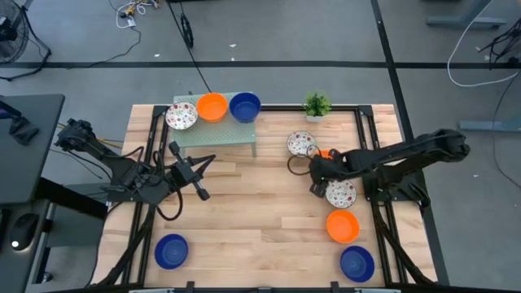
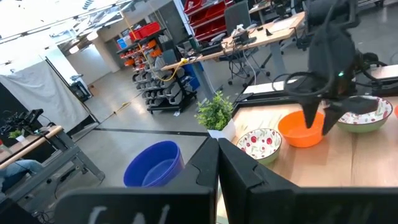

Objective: Pick & Place Mini bowls
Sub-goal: Stack the orange bowl on top of the other orange bowl on the shelf

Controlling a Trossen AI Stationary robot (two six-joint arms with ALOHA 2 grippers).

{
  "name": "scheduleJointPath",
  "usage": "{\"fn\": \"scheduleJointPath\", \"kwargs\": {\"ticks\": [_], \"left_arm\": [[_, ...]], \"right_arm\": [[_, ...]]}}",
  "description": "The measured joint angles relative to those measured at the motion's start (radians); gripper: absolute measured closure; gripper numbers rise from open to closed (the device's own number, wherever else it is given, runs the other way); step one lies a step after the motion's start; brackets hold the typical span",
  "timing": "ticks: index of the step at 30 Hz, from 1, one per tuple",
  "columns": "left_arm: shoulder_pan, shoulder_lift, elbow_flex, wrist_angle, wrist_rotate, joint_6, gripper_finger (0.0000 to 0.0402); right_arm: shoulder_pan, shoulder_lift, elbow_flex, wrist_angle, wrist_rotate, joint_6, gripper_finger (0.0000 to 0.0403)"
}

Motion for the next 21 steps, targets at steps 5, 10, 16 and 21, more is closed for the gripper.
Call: {"fn": "scheduleJointPath", "kwargs": {"ticks": [5, 10, 16, 21], "left_arm": [[0.000, 0.000, 0.000, 0.000, 0.000, 0.000, 0.0385], [0.000, 0.000, 0.000, 0.000, 0.000, 0.000, 0.0385], [0.000, 0.000, 0.000, 0.000, 0.000, -0.001, 0.0385], [0.000, 0.000, 0.000, 0.000, 0.001, -0.001, 0.0385]], "right_arm": [[-0.064, 0.000, -0.026, 0.033, 0.000, -0.024, 0.0231], [-0.091, 0.008, -0.041, 0.044, -0.001, -0.035, 0.0266], [-0.097, 0.049, -0.067, 0.121, -0.055, -0.087, 0.0295], [-0.097, 0.063, -0.069, 0.151, -0.061, -0.107, 0.0303]]}}
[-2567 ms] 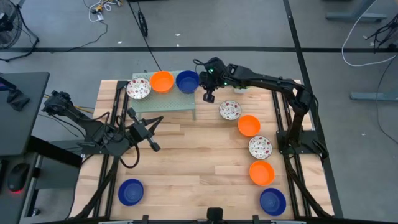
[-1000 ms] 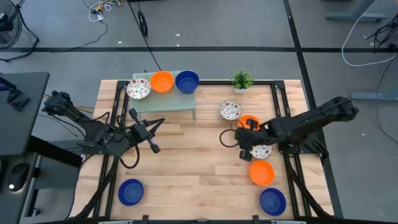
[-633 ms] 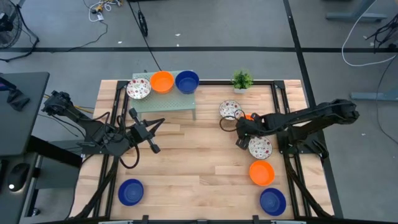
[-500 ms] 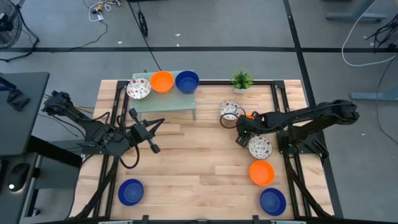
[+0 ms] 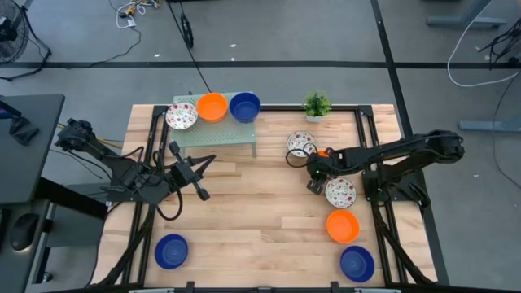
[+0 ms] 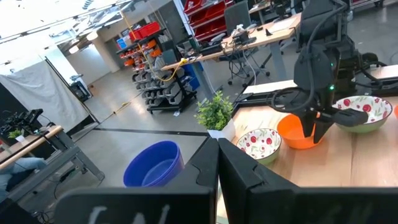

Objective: Pick & Place Mini bowls
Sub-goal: Stack the orange bowl on top of the other orange bowl on the shelf

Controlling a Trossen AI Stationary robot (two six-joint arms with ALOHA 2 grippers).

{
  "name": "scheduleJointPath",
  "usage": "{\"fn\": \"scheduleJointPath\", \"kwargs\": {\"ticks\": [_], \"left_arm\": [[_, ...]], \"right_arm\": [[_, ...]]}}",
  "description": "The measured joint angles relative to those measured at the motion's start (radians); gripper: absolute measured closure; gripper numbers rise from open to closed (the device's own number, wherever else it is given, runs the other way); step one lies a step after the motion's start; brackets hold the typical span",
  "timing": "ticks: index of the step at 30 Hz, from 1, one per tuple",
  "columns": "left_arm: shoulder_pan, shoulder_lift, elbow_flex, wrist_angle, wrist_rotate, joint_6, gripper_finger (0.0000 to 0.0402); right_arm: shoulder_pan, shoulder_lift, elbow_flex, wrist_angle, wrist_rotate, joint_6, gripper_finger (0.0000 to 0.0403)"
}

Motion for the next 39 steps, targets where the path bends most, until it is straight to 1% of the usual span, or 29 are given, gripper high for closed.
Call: {"fn": "scheduleJointPath", "kwargs": {"ticks": [3, 6, 9, 11, 15, 19, 22, 24, 27, 29, 31, 35, 39], "left_arm": [[0.000, 0.000, 0.000, 0.000, 0.000, 0.000, 0.0385], [0.000, 0.000, 0.000, 0.000, 0.000, 0.000, 0.0385], [0.000, 0.000, 0.000, 0.000, 0.029, 0.000, 0.0385], [0.000, 0.000, 0.000, 0.000, 0.087, 0.001, 0.0385], [0.039, 0.019, 0.000, 0.002, 0.270, 0.006, 0.0385], [0.127, 0.081, 0.000, 0.023, 0.456, 0.004, 0.0385], [0.211, 0.151, 0.000, 0.061, 0.603, 0.008, 0.0384], [0.273, 0.199, 0.000, 0.081, 0.743, 0.010, 0.0377], [0.358, 0.274, 0.000, 0.127, 0.976, 0.010, 0.0347], [0.401, 0.321, 0.000, 0.172, 1.097, 0.010, 0.0318], [0.434, 0.366, 0.000, 0.212, 1.197, 0.017, 0.0287], [0.478, 0.439, 0.000, 0.302, 1.332, 0.019, 0.0229], [0.501, 0.483, 0.000, 0.355, 1.428, 0.020, 0.0197]], "right_arm": [[0.000, 0.000, 0.000, -0.001, -0.001, -0.022, 0.0320], [0.014, 0.000, 0.000, 0.001, -0.031, -0.052, 0.0352], [0.045, -0.001, 0.000, 0.026, -0.101, -0.097, 0.0389], [0.075, -0.001, 0.000, 0.067, -0.159, -0.138, 0.0394], [0.142, 0.000, 0.000, 0.217, -0.284, -0.243, 0.0385], [0.193, 0.000, 0.000, 0.389, -0.388, -0.371, 0.0397], [0.218, 0.000, 0.000, 0.522, -0.428, -0.455, 0.0397], [0.228, 0.000, 0.000, 0.601, -0.437, -0.499, 0.0396], [0.230, 0.000, 0.000, 0.684, -0.451, -0.552, 0.0398], [0.230, 0.000, 0.000, 0.719, -0.464, -0.578, 0.0399], [0.230, 0.000, 0.000, 0.736, -0.465, -0.593, 0.0399], [0.230, 0.000, 0.000, 0.752, -0.465, -0.613, 0.0399], [0.230, 0.000, 0.000, 0.752, -0.465, -0.613, 0.0399]]}}
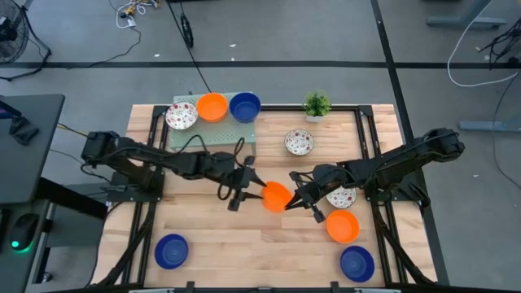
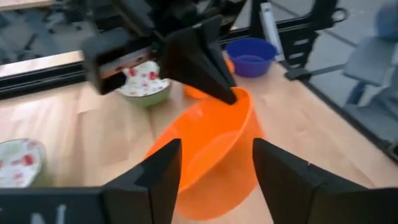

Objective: Pick & Place Mini bowls
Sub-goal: Stack the orange bowl on top of the other orange bowl on the shelf

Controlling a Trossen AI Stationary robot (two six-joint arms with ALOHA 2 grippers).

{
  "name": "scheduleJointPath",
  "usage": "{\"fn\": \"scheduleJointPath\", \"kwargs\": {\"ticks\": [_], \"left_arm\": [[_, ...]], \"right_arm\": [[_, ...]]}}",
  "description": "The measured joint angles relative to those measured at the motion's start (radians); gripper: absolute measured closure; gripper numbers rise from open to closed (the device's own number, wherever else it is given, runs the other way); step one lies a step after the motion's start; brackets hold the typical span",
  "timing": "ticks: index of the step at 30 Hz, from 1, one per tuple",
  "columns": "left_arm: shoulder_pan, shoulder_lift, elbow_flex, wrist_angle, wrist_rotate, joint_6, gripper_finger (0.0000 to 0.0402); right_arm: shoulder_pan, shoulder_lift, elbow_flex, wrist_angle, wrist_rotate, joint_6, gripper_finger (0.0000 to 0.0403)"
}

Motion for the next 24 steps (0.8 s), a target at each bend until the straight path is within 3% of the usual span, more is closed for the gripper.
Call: {"fn": "scheduleJointPath", "kwargs": {"ticks": [5, 24], "left_arm": [[0.015, 0.030, 0.000, 0.019, 0.095, -0.010, 0.0194], [0.016, 0.063, 0.000, 0.035, 0.136, 0.011, 0.0275]], "right_arm": [[0.000, 0.000, 0.000, 0.008, 0.000, 0.000, 0.0398], [0.000, 0.001, 0.000, 0.057, -0.009, -0.013, 0.0397]]}}
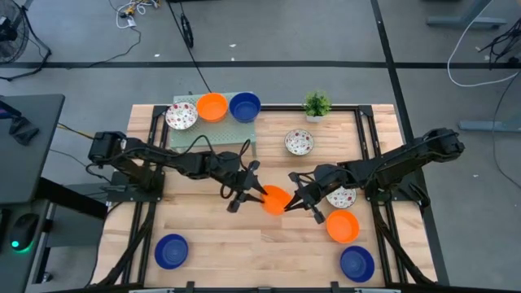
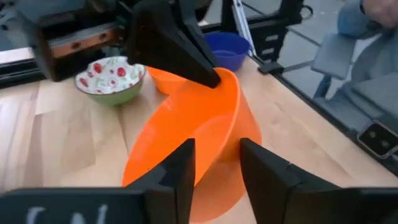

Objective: Pick & Place Mini bowls
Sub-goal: Stack the orange bowl on top of the other orange bowl on the shelf

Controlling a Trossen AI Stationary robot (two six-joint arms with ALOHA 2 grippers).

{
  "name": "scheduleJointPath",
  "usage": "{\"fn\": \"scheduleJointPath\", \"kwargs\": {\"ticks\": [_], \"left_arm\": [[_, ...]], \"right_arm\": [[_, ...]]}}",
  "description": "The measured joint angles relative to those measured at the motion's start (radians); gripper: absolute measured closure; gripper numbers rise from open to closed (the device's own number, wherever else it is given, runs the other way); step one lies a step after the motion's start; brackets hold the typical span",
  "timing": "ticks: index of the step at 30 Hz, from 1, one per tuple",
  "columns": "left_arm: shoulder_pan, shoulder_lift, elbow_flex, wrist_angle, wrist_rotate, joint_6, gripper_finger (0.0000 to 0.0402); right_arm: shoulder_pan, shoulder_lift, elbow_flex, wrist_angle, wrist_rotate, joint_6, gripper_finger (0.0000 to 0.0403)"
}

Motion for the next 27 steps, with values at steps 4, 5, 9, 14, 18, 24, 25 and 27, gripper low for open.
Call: {"fn": "scheduleJointPath", "kwargs": {"ticks": [4, 5, 9, 14, 18, 24, 25, 27], "left_arm": [[0.000, 0.000, 0.000, 0.000, 0.046, 0.025, 0.0307], [0.000, 0.000, 0.000, -0.003, 0.055, 0.028, 0.0317], [0.000, 0.000, 0.000, -0.006, 0.106, 0.035, 0.0358], [-0.001, 0.000, -0.001, -0.007, 0.194, 0.057, 0.0393], [-0.003, 0.000, -0.001, -0.004, 0.198, 0.057, 0.0395], [-0.008, 0.000, 0.001, -0.029, 0.138, 0.057, 0.0397], [-0.011, -0.003, 0.010, -0.068, 0.123, 0.057, 0.0397], [-0.023, -0.006, 0.049, -0.175, 0.067, 0.056, 0.0397]], "right_arm": [[-0.001, 0.000, 0.000, 0.014, -0.001, -0.004, 0.0397], [-0.002, 0.000, 0.000, 0.019, -0.002, -0.005, 0.0397], [-0.011, 0.000, -0.001, 0.052, -0.010, -0.008, 0.0396], [-0.014, -0.002, -0.001, 0.106, 0.002, -0.033, 0.0387], [-0.016, -0.002, 0.000, 0.179, 0.017, -0.034, 0.0356], [-0.009, -0.055, 0.003, 0.202, 0.008, -0.030, 0.0299], [-0.004, -0.073, 0.003, 0.179, 0.006, -0.030, 0.0292], [0.008, -0.110, 0.003, 0.118, 0.004, -0.029, 0.0282]]}}
